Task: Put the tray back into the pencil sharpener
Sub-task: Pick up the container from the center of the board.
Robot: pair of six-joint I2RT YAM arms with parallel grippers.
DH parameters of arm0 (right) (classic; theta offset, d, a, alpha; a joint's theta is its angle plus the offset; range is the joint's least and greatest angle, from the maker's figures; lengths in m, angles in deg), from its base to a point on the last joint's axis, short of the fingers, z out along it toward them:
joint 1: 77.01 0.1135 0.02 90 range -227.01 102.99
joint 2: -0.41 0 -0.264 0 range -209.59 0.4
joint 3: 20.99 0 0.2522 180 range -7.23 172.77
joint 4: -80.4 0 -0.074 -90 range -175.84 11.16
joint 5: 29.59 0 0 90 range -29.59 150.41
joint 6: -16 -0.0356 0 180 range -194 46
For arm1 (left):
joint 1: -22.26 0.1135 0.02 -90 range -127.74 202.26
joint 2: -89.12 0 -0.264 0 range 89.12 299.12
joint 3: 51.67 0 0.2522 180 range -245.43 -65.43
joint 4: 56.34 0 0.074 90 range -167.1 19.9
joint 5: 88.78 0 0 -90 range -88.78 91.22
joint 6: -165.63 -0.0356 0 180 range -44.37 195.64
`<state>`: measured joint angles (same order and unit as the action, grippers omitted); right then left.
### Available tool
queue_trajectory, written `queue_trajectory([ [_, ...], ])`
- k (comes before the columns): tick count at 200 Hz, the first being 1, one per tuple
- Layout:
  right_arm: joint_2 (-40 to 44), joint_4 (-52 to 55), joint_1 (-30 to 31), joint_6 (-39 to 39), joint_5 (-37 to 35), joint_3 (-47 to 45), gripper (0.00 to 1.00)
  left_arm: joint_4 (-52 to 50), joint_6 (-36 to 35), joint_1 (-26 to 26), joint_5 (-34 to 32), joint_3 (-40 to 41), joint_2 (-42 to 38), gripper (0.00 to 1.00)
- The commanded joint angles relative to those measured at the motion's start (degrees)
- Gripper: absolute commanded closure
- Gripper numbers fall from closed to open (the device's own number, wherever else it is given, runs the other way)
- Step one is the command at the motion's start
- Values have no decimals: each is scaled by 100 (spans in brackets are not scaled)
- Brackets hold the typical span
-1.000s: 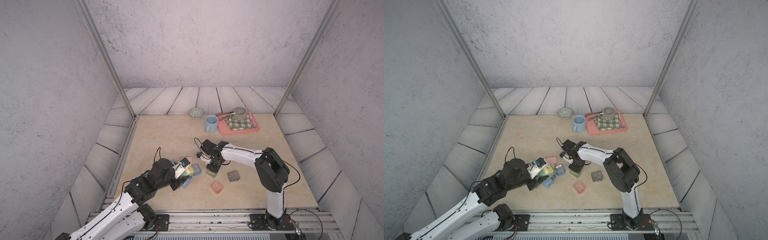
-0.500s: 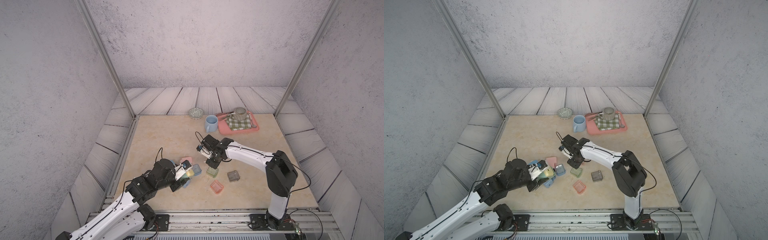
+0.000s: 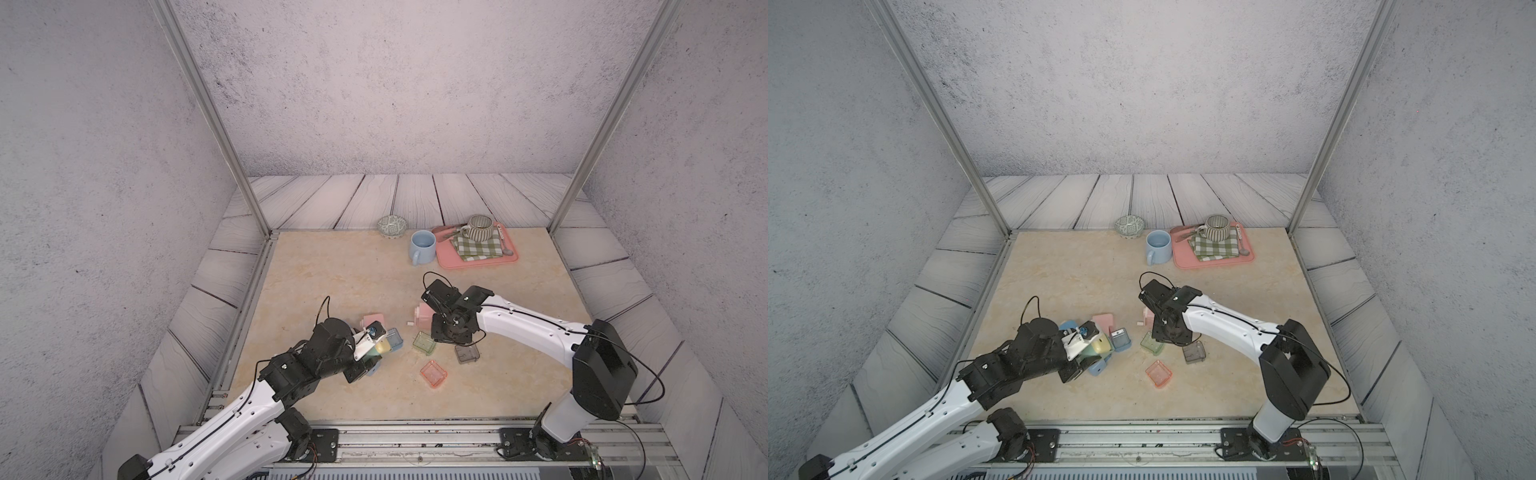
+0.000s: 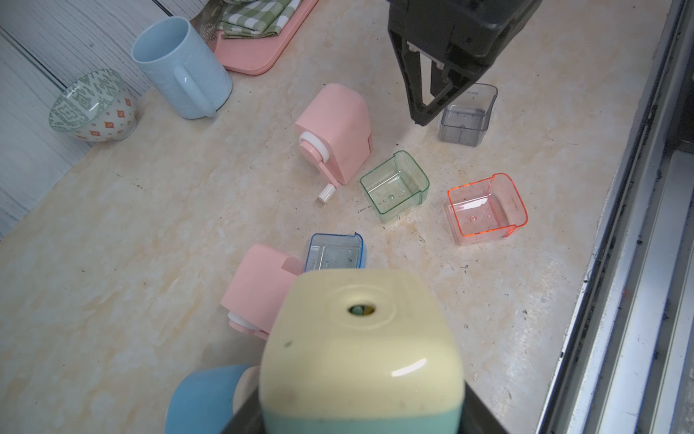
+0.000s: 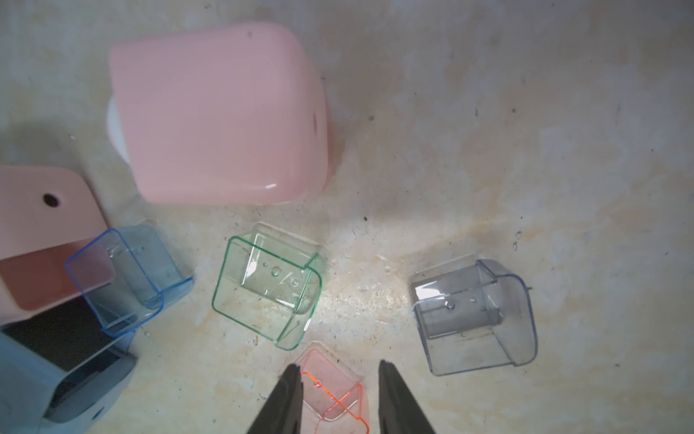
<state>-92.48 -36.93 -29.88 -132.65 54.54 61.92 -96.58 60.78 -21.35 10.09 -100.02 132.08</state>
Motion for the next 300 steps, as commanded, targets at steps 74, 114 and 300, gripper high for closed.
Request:
queue_trajectory([
  [74,-482,-1563,20,-1445,699,-710,65,68,-89,50,165,-66,-171,78],
  [114,-586,-1448,-8,-1404,618,-692,70,81,-105,50,186,-81,-110,78],
  [300,-604,-998,-235,-1036,792,-631,99,178,-274,40,202,-233,205,78],
])
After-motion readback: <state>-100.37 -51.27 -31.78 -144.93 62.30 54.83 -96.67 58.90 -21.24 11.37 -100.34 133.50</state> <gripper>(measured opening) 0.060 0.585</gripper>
